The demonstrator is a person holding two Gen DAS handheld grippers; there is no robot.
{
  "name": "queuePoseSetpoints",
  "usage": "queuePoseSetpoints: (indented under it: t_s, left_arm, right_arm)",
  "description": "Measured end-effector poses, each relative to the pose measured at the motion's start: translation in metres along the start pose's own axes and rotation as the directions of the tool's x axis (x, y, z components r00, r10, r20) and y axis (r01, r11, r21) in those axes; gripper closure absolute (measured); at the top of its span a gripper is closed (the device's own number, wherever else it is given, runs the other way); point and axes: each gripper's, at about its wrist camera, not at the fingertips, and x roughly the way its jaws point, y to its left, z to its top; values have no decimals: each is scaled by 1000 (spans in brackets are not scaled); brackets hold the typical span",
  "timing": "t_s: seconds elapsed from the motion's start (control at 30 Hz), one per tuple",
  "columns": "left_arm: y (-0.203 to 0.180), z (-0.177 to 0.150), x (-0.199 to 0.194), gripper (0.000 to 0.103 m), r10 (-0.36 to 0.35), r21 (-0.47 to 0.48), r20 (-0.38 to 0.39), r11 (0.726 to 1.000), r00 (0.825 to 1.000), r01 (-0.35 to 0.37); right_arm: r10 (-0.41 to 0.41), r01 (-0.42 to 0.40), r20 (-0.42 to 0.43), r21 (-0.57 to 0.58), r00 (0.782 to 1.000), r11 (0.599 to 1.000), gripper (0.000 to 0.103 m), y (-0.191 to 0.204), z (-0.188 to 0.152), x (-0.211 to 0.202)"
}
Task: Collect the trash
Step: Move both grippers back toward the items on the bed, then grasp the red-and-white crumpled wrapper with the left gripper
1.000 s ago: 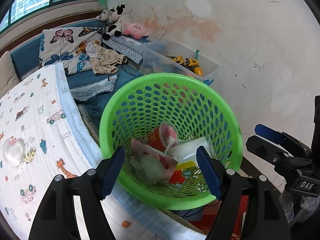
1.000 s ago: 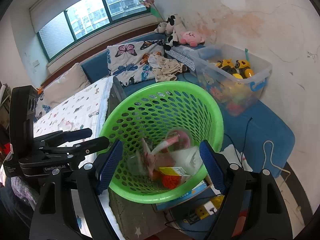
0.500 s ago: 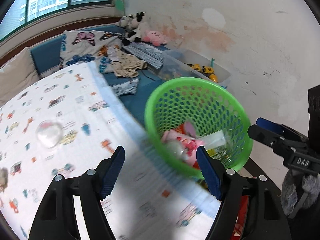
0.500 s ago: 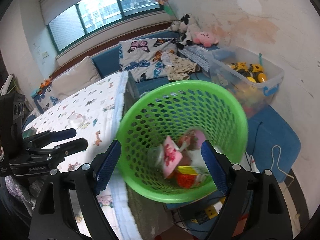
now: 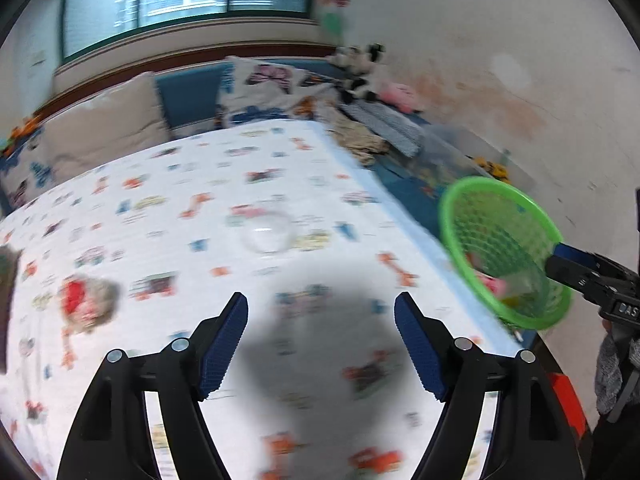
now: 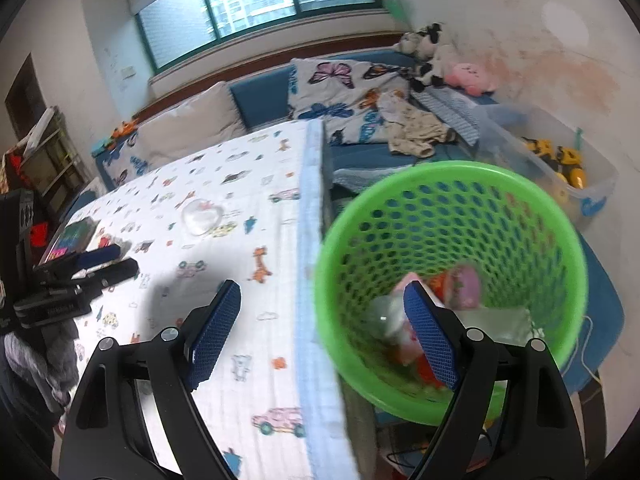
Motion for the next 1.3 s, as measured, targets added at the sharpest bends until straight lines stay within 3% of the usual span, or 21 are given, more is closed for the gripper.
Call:
queuePoseSetpoints:
  t_s: [0.2, 0.33, 0.47, 0.7, 1.03, 1.2, 1.3]
  left_arm:
    - [57, -4, -12, 25, 139, -56, 25, 989, 990, -138]
    - [96, -9, -16, 24, 238, -91, 35, 968, 971, -234]
    - [133, -11, -12, 24, 290, -142, 6, 948, 957, -286]
    - [178, -14, 8, 24, 305, -213, -52, 927, 951, -309]
    - [189, -15, 29, 25, 293, -196, -69, 933, 954, -301]
    - [192, -15, 32, 46, 257, -201, -72, 942, 964, -267]
    - [194, -15, 30, 52, 242, -215, -68, 944, 968, -252]
  right_arm:
    - [44, -44, -20, -44, 999, 998, 19, 29, 7, 18]
    - [69, -71, -32, -72, 997, 995, 19, 49, 11, 29]
    - [86, -91, -48, -98, 995, 991, 19, 68, 16, 42]
    - [111, -121, -80, -135, 991, 983, 19, 96, 22, 69]
    - [128, -149, -127, -177, 984, 973, 19, 126, 32, 113]
    - [128, -154, -140, -194, 982, 969, 19, 139, 41, 138]
    - [118, -148, -148, -204, 982, 968, 19, 147, 46, 154]
